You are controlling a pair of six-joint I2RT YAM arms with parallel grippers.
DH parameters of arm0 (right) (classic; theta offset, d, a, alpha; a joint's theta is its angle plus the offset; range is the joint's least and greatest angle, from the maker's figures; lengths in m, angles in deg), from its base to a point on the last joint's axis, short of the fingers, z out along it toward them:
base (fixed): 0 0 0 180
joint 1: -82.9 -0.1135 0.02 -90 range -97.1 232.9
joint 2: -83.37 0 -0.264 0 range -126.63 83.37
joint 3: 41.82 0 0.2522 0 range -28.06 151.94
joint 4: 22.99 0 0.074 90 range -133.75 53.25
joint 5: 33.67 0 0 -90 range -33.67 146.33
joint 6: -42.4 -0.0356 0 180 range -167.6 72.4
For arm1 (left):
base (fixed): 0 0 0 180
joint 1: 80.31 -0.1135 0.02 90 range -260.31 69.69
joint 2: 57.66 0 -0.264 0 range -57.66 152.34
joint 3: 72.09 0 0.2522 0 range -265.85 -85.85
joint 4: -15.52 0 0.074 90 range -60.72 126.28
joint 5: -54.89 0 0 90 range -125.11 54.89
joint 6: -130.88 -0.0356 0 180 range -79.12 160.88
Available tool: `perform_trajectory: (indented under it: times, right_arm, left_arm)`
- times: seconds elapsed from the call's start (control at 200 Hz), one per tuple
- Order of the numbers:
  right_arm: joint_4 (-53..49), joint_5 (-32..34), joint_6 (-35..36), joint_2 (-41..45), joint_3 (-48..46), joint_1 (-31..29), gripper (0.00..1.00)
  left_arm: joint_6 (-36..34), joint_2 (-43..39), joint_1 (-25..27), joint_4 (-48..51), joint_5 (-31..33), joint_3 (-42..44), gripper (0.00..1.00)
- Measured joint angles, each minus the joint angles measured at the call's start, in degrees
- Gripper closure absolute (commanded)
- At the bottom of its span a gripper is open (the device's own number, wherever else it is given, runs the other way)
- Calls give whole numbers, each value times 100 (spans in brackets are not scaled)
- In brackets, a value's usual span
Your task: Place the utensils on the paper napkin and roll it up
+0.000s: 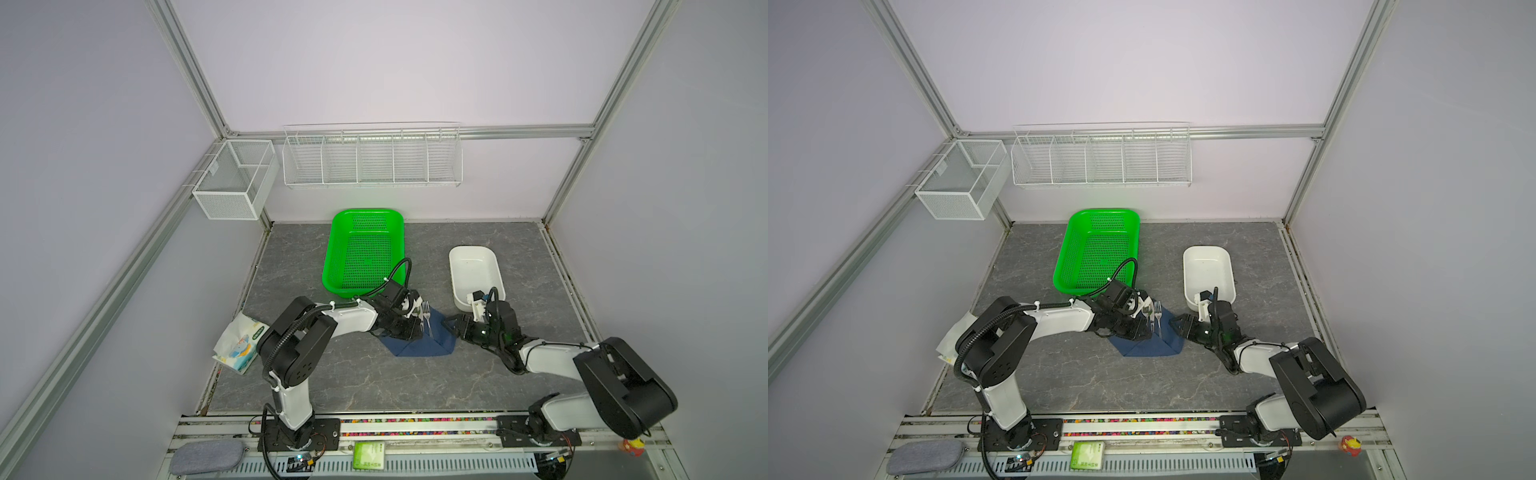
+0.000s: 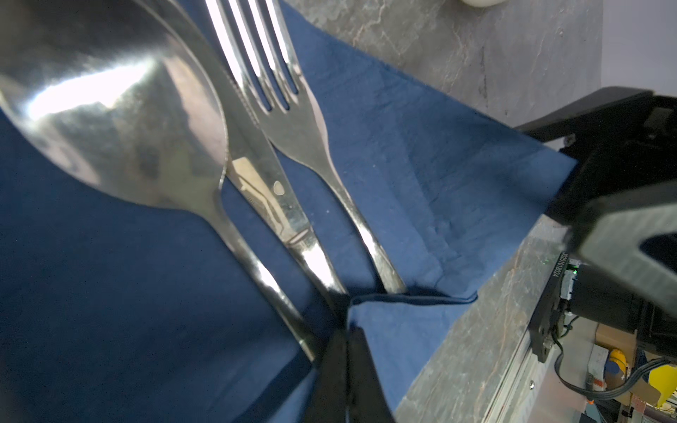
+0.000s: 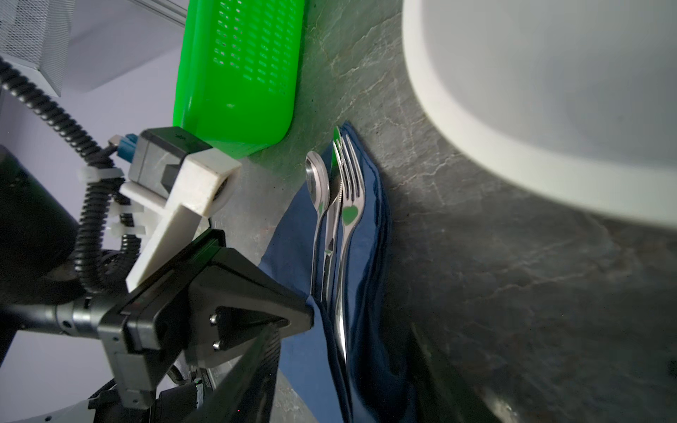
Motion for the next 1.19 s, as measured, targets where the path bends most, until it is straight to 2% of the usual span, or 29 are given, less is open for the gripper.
perform_trajectory:
  times: [0.375, 0.51, 0.81, 0.965, 1.195]
  right_arm:
    - [-1049, -142, 339, 1200, -273, -7, 40]
    - [-1128, -127, 337, 1161, -269, -57, 39]
    - [-713, -9, -103, 267, -188, -494, 37]
    - [-876, 389, -271, 358, -160, -817, 37]
    - [-1563, 857, -560, 997, -256, -981, 37]
  left_arm:
    - [0, 0, 0, -2, 0, 0, 100]
    - [2, 0, 0, -2, 0, 0, 100]
    - [7, 0, 0, -22, 0, 0, 100]
    - [7, 0, 0, -24, 0, 0, 100]
    - [9, 0, 0, -24, 0, 0, 100]
